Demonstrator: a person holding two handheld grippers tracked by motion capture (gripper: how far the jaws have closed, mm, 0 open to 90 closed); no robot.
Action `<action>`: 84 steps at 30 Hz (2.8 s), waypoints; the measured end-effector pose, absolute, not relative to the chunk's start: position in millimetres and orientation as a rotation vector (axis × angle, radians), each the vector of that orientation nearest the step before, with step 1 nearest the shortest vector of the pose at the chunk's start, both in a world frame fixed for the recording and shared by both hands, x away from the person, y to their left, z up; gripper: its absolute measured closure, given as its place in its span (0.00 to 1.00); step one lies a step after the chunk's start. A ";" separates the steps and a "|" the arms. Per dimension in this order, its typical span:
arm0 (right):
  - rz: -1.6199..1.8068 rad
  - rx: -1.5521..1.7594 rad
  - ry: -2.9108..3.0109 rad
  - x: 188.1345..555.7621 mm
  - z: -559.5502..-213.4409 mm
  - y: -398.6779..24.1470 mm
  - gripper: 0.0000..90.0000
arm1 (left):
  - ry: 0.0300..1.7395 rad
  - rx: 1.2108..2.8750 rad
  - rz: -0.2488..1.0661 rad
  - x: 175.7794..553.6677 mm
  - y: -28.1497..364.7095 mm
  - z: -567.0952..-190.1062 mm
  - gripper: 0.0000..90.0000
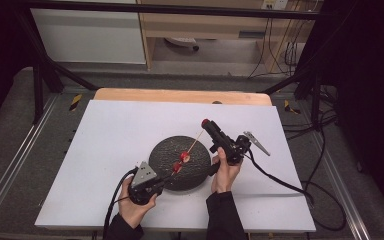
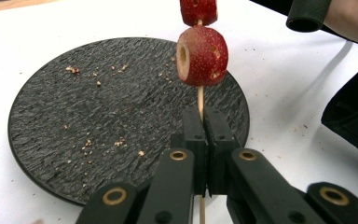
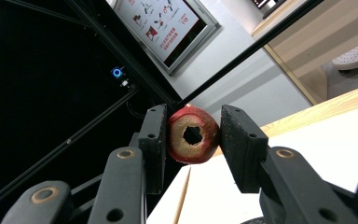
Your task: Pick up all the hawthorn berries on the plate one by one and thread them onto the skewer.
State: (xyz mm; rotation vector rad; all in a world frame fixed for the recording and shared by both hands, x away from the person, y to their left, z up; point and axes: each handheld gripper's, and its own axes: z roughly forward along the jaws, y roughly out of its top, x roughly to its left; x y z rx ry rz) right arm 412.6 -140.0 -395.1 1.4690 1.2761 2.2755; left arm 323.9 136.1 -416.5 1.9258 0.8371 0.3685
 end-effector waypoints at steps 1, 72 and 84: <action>2.275 1.471 1.273 412.4 -395.1 -139.9 0.70 | 0.835 1.925 0.370 323.8 135.7 -416.5 0.98; 2.054 1.374 1.662 400.9 -394.6 -147.1 0.38 | 0.894 1.857 0.363 344.7 121.8 -409.6 0.98; 1.710 1.298 2.047 401.5 -398.1 -159.8 0.05 | 0.919 1.895 0.357 344.6 148.7 -408.4 0.98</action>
